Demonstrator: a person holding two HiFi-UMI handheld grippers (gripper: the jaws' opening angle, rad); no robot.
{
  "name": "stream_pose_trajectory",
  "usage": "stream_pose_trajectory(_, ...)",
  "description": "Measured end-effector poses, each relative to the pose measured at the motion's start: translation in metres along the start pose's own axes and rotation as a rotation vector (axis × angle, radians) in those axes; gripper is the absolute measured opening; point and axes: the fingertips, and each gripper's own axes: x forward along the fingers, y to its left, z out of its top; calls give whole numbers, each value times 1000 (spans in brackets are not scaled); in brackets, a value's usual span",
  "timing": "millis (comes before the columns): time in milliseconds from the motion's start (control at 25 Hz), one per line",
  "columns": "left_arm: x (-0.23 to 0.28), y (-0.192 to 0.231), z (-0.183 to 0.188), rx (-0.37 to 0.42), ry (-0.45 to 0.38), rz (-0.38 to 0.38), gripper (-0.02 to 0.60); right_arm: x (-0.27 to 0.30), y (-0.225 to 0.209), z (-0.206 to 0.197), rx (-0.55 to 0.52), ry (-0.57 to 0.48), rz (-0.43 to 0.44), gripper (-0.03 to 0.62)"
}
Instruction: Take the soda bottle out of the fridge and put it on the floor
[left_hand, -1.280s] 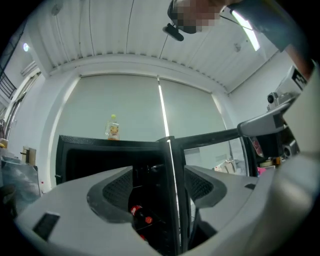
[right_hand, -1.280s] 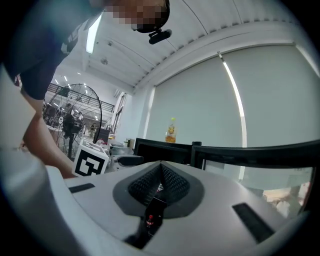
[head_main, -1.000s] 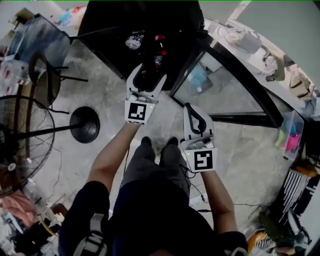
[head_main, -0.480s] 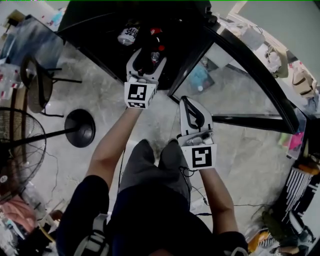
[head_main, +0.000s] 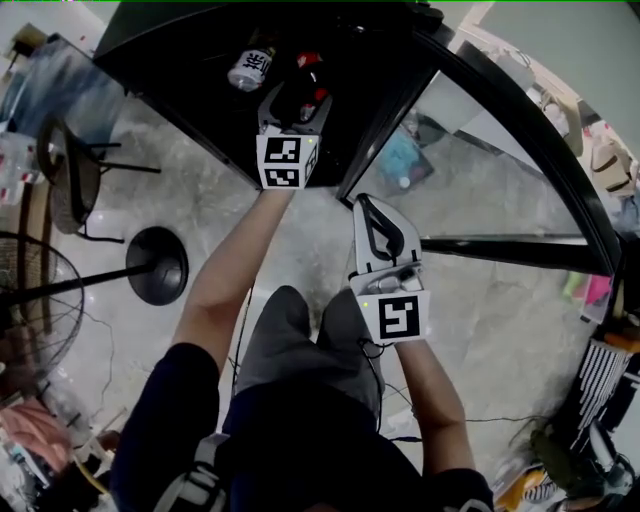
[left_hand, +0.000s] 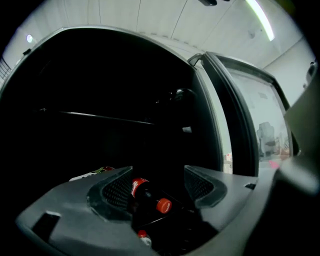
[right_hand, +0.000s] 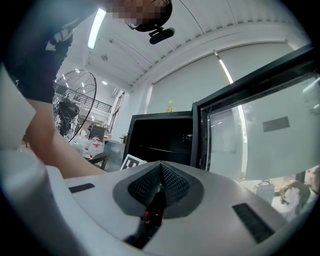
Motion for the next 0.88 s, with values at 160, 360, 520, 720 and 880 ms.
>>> stream_pose_trajectory(160, 20, 10, -19, 1, 54, 32, 316, -5, 3, -9, 7, 1, 2, 17)
stream_pose_trajectory(360, 41, 11, -22, 33, 109, 50, 316, -9, 4, -21, 14, 19, 1, 17)
stream_pose_trajectory(520, 60, 17, -28, 31, 165, 67, 316, -13, -1, -23, 19, 18, -3, 17)
stream_pose_trajectory(720, 72, 16, -44, 31, 231, 78, 316, -15, -7, -28, 23, 24, -7, 17)
stream_pose_trajectory(880, 75, 13, -58, 47, 265, 85, 316, -13, -10, -30, 29, 17, -6, 17)
